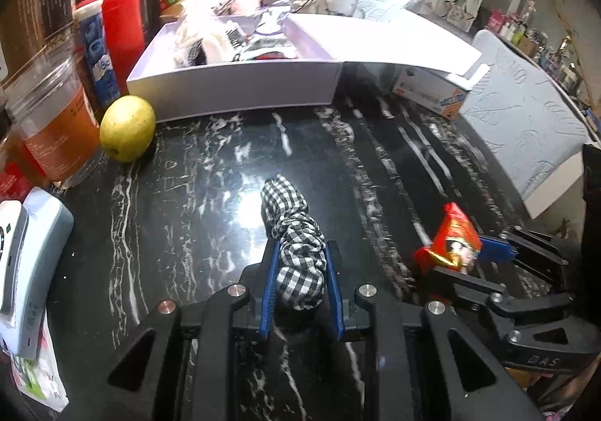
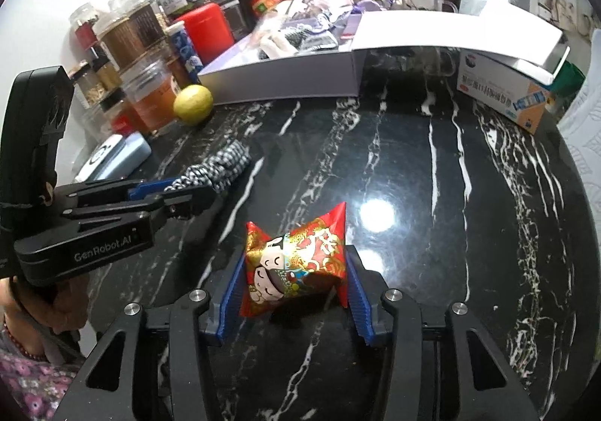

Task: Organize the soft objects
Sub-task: 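Lift the checkered scrunchie and red snack packet off the table with both grippers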

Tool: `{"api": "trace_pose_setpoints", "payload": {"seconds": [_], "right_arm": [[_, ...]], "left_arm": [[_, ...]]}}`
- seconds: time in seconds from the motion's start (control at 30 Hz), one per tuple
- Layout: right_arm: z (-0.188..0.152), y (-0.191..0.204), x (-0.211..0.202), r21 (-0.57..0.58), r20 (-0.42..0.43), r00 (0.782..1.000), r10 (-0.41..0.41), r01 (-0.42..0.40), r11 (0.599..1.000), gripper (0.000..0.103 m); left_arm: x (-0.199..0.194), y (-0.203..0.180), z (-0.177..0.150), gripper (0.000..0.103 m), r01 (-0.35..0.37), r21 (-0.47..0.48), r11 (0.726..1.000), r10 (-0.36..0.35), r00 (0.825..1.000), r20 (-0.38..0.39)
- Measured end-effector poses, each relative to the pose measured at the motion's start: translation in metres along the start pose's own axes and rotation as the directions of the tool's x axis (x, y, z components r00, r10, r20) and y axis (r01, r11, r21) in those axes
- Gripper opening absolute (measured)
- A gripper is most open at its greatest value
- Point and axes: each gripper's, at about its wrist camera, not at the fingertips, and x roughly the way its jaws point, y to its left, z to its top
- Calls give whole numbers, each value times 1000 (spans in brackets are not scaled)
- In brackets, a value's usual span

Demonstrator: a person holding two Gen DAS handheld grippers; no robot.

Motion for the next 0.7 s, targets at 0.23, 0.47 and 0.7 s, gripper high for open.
{"api": "trace_pose_setpoints", "payload": {"seconds": [0.23,0.47,0.7], "right_arm": [[7,8,-11,-22,19,999,35,-35,999,49],[25,14,-26,-55,70,995,69,-65,996,49],[50,20,-41,-92,118,989,93,-82,992,49]], "left_arm": [[-24,-8,8,23,25,25,999,-27,998,54],[-47,-16,27,23,35,63,997,-43,991,128],[-68,-19,49,23,39,101,994,-59,978,201]]}}
